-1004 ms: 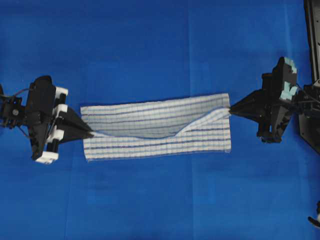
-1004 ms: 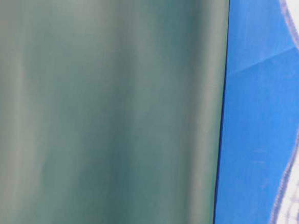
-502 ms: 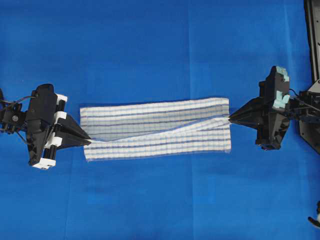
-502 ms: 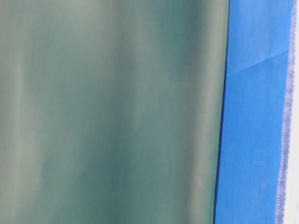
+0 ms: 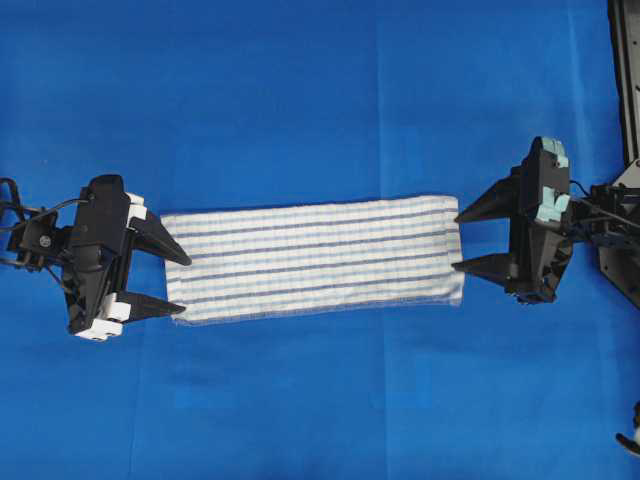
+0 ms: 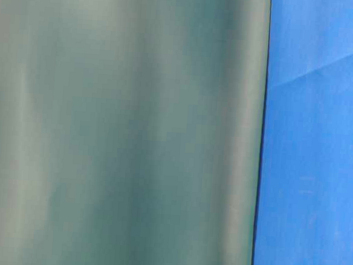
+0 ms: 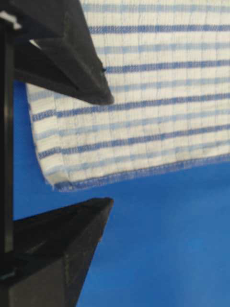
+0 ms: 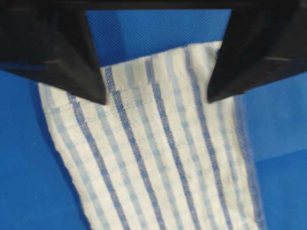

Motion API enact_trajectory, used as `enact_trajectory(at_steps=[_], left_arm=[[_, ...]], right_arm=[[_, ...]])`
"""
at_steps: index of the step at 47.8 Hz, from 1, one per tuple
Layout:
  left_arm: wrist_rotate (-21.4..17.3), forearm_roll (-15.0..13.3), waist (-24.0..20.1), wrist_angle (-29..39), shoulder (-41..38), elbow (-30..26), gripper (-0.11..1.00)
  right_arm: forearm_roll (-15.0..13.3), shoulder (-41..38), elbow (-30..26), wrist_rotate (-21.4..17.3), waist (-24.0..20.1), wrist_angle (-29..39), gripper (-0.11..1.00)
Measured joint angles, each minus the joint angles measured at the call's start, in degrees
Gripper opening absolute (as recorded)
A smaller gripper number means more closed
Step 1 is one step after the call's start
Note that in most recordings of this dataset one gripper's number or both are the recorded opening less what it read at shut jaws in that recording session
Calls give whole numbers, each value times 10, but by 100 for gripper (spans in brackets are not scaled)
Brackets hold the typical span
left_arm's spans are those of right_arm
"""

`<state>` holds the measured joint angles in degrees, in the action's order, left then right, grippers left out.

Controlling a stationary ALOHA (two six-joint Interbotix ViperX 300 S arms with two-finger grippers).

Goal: Fold the blue towel.
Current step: 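Release the folded edge and open both grippers, then grasp the left and right ends of the folded strip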

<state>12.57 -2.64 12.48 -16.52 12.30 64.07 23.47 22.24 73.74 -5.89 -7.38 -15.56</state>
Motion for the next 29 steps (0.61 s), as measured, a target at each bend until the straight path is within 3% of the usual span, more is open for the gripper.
enact_trajectory(at_steps=[5, 10, 19, 29], left_arm=[[-2, 0, -2, 20, 16, 1, 63], [-4, 0, -14, 35, 33, 1, 63], [-13, 1, -57, 61, 60, 1, 63], [-50, 1, -88, 76, 83, 2, 62]], right_arm=[[-2, 18, 0, 9, -1, 0, 86], [-3, 40, 0, 22, 2, 2, 86], [-3, 69, 0, 51, 40, 3, 86], [-3, 64, 0, 76, 94, 13, 85]])
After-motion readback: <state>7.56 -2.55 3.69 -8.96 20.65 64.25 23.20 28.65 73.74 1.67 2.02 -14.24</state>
